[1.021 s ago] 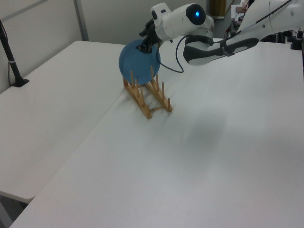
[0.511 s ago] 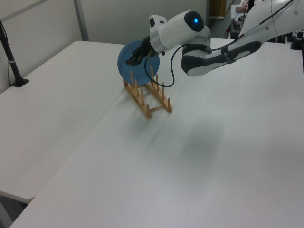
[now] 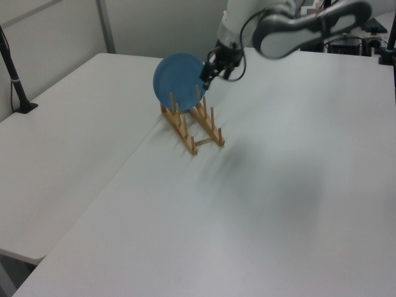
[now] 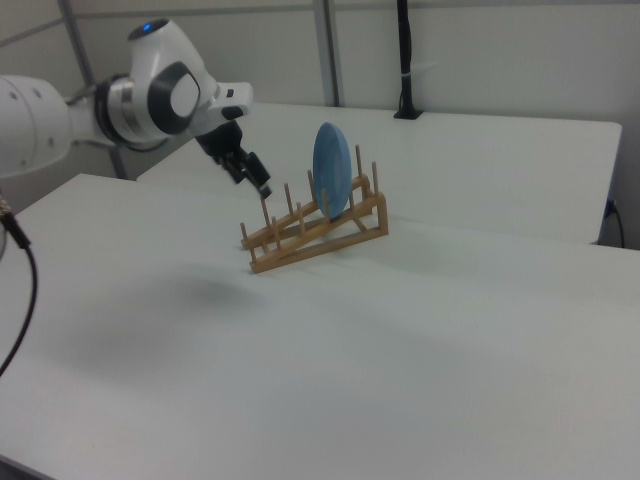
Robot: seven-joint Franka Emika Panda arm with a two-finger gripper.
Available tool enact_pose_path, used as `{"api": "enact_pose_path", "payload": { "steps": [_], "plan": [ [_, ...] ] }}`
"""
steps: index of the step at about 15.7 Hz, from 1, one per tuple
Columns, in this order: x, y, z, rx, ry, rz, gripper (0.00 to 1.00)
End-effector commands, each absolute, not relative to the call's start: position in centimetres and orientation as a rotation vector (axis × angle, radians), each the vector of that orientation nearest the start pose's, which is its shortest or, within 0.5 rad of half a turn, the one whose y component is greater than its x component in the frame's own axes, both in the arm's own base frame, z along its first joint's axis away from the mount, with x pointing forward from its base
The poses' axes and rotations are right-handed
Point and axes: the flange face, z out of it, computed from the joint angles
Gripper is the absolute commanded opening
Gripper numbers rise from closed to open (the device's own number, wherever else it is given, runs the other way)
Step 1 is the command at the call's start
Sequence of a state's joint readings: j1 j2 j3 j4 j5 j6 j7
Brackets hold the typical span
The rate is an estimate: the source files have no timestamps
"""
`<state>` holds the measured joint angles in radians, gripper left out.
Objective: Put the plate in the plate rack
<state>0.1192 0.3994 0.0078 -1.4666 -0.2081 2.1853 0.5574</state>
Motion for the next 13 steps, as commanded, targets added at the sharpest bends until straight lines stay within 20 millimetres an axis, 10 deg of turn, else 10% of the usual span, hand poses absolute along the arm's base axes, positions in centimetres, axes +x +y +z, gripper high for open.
{"api": "enact_pose_path", "payload": {
  "steps": [1,8,13],
  "plan": [
    [63.5,7.0,50.2,-3.097,0.298,-0.139,1.00],
    [60.5,1.4,52.0,-3.080,0.431,-0.075,1.00],
    [58.8,1.4,54.6,-3.094,0.382,0.000,1.00]
  ]
}}
